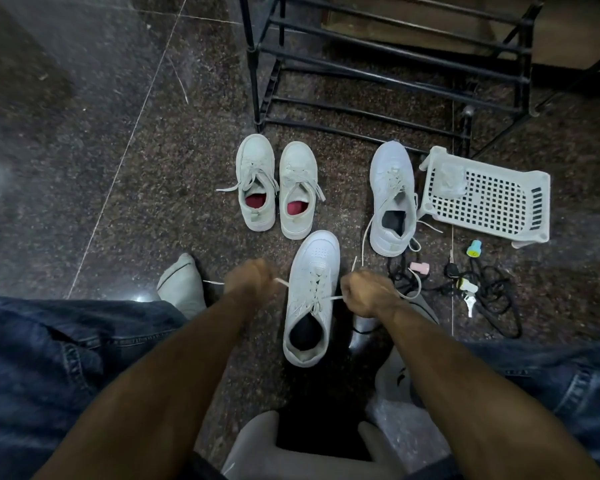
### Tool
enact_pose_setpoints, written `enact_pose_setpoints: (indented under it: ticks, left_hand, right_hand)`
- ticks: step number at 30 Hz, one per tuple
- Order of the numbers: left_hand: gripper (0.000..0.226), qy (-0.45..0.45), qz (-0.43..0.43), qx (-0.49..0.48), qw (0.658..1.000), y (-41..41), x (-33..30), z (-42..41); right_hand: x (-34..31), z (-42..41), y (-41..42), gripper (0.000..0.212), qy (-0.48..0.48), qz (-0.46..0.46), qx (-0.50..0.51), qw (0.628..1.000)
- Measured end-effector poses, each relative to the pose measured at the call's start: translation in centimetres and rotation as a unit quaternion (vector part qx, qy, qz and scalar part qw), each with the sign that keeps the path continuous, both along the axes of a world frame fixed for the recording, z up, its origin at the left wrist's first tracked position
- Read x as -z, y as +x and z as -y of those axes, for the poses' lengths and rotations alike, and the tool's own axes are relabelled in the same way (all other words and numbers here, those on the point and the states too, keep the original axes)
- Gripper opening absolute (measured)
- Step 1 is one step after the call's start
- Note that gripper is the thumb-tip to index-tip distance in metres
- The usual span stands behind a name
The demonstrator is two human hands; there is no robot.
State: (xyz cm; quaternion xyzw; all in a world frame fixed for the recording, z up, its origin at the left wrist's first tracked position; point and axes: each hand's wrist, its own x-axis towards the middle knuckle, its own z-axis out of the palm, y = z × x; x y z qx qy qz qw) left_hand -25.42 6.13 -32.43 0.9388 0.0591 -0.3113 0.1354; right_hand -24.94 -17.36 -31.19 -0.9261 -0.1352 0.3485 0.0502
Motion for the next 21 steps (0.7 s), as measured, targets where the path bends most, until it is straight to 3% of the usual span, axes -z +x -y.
enact_pose_setpoints:
  ticks: [4, 6, 7, 8, 10, 11, 13, 15, 17, 19, 21]
  left_hand:
    - [0.034, 0.071, -0.179, 0.063, 0.979, -0.1, 1.6, -3.0]
    - [0.026, 0.008, -0.186, 0.012, 0.982, -0.1, 0.9, -2.6]
    - [0.018, -0.081, -0.177, -0.087, 0.977, -0.2, 0.4, -2.2]
    - [0.015, -0.199, -0.161, -0.218, 0.942, -0.1, 0.1, -1.7]
    - [0.018, -0.389, -0.14, -0.43, 0.802, 0.2, -0.5, -0.8]
    - [0.016, -0.444, -0.137, -0.487, 0.739, 0.2, -0.6, -0.4]
    - [0.019, -0.51, -0.139, -0.549, 0.647, 0.2, -0.3, 1.3]
    - [0.023, -0.567, -0.128, -0.598, 0.552, 0.1, -0.3, 3.4]
    - [0.02, -0.595, -0.099, -0.645, 0.469, -0.3, -0.3, 5.4]
    - [0.019, -0.584, -0.082, -0.671, 0.45, -0.8, 0.3, 6.9]
    - [0.033, -0.567, -0.088, -0.651, 0.496, -1.5, 1.4, 7.5]
  right_hand:
    - [0.3, 1.3, -0.4, 0.01, -0.002, -0.12, 0.002, 0.993]
    - [0.4, 1.2, -0.7, 0.011, 0.029, -0.183, 0.044, 0.982]
    - [0.2, 1.0, -0.9, 0.013, 0.059, -0.209, 0.08, 0.973]
    - [0.1, 1.0, -0.9, 0.014, 0.104, -0.223, 0.134, 0.96]
    - [-0.4, 0.8, -0.9, 0.016, 0.203, -0.224, 0.273, 0.913]
    - [-0.6, 0.7, -0.9, 0.021, 0.251, -0.218, 0.331, 0.883]
    - [-0.9, 0.1, -0.8, 0.021, 0.323, -0.215, 0.393, 0.834]
    - [-0.6, -1.0, -1.1, 0.016, 0.409, -0.225, 0.457, 0.757]
    - [-0.5, -2.0, -1.3, 0.017, 0.504, -0.239, 0.549, 0.623]
    - [-0.3, -2.8, -1.4, 0.018, 0.572, -0.25, 0.6, 0.499]
    - [-0.5, -3.4, -1.5, 0.02, 0.598, -0.241, 0.638, 0.421]
